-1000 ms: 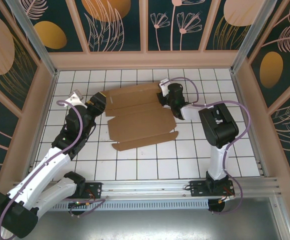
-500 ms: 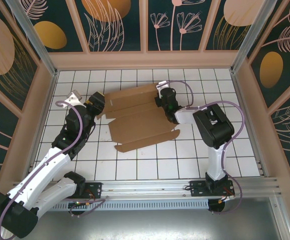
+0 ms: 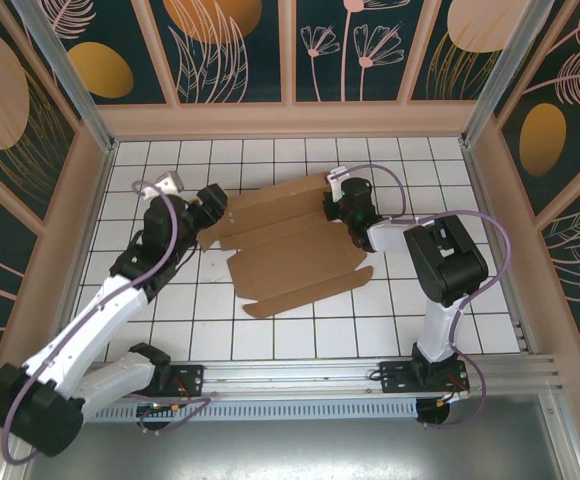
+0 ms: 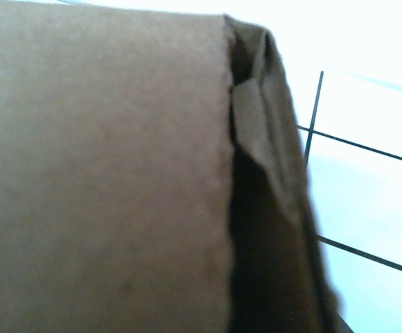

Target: Fold the paper box

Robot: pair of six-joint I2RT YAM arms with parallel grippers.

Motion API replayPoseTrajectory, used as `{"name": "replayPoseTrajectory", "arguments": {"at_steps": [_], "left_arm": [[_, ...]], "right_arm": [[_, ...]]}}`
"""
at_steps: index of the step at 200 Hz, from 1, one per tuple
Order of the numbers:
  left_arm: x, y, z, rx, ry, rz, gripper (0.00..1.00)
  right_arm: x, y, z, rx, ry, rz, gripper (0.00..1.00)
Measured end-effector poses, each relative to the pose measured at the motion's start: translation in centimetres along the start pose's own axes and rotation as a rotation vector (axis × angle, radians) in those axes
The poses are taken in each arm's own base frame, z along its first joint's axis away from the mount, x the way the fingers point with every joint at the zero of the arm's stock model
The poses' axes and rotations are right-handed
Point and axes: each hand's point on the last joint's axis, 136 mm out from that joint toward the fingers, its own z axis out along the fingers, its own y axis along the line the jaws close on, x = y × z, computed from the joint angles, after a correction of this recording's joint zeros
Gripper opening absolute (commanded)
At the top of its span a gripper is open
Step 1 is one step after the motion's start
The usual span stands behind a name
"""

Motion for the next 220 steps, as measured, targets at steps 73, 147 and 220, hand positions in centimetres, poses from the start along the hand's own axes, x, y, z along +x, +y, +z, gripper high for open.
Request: {"name": "replayPoseTrajectory", "arguments": {"at_steps": [73,147,220], "left_arm": [[4.5,1.3,2.6,0.064,0.298,-0.107,0.80],[4.7,1.0,1.5,0.080,0.311,-0.138,0.76],[6.9,3.1,2.7,0.028,0.352,-0.183,0.75]], "right_arm": [[0.4,0.3,-0.7,-0.021,0.001,0.000,0.05],[0.6,0.1,-1.0,-0.003,-0.027,0.002,0.05],[0.6,0.3,-1.2,0.008,-0.047,0.000,0.05]]}}
